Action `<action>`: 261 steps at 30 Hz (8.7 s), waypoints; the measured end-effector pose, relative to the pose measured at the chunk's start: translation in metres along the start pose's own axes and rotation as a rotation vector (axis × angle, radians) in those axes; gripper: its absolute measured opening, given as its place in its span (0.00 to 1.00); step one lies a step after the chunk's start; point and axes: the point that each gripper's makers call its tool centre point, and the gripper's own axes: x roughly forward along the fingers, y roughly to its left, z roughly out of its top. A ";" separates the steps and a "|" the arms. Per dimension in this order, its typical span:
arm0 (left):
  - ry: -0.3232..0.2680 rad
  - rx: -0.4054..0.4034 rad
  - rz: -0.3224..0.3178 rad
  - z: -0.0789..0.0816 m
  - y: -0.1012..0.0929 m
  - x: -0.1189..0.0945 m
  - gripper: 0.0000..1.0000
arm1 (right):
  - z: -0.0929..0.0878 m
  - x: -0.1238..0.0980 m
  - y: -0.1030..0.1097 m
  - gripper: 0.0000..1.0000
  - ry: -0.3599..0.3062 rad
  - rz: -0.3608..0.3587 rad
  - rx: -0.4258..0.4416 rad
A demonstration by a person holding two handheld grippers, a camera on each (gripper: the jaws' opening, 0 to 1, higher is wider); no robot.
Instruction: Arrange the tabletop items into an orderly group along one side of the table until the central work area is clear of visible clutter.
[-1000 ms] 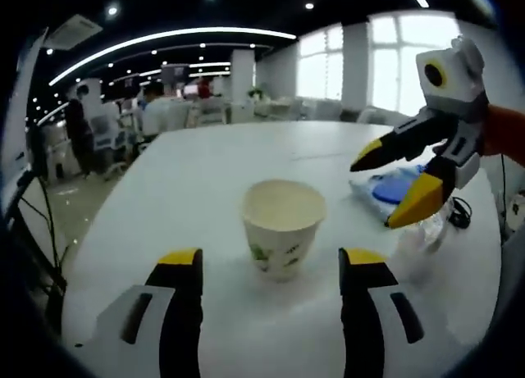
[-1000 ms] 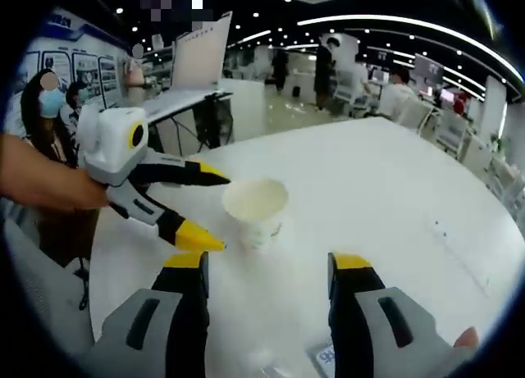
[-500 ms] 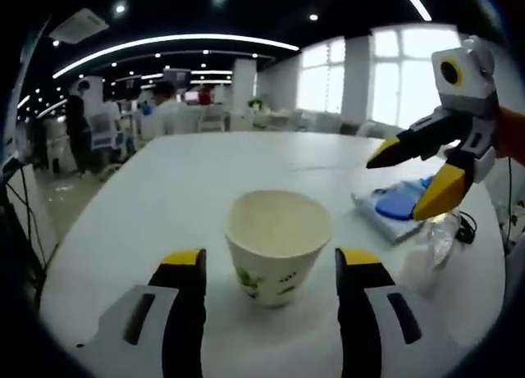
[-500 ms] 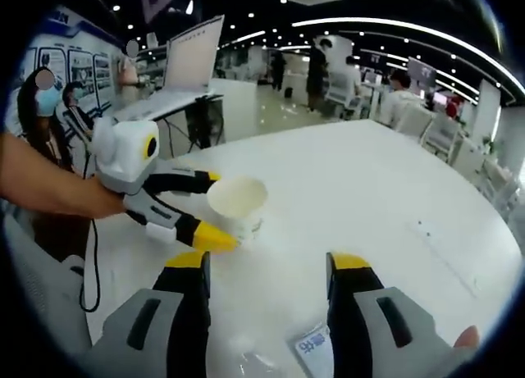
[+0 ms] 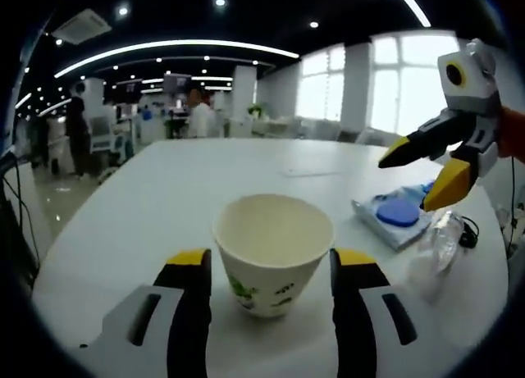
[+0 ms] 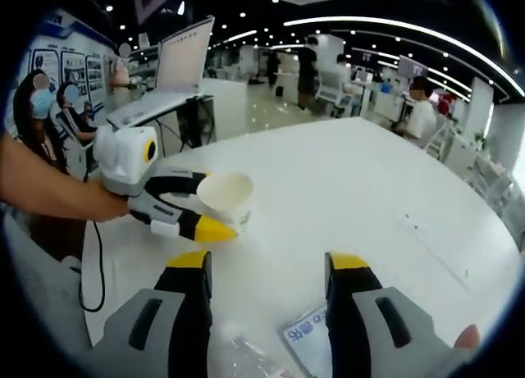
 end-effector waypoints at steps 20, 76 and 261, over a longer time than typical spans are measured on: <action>-0.018 0.034 -0.020 0.005 -0.009 0.004 0.43 | -0.007 -0.010 -0.001 0.55 -0.006 -0.013 0.023; -0.024 0.049 -0.124 0.008 -0.093 0.054 0.42 | -0.083 -0.121 0.003 0.58 0.012 -0.121 0.110; 0.379 -0.208 -0.285 -0.029 -0.211 -0.112 0.95 | -0.173 -0.064 -0.004 0.44 0.651 0.309 -0.435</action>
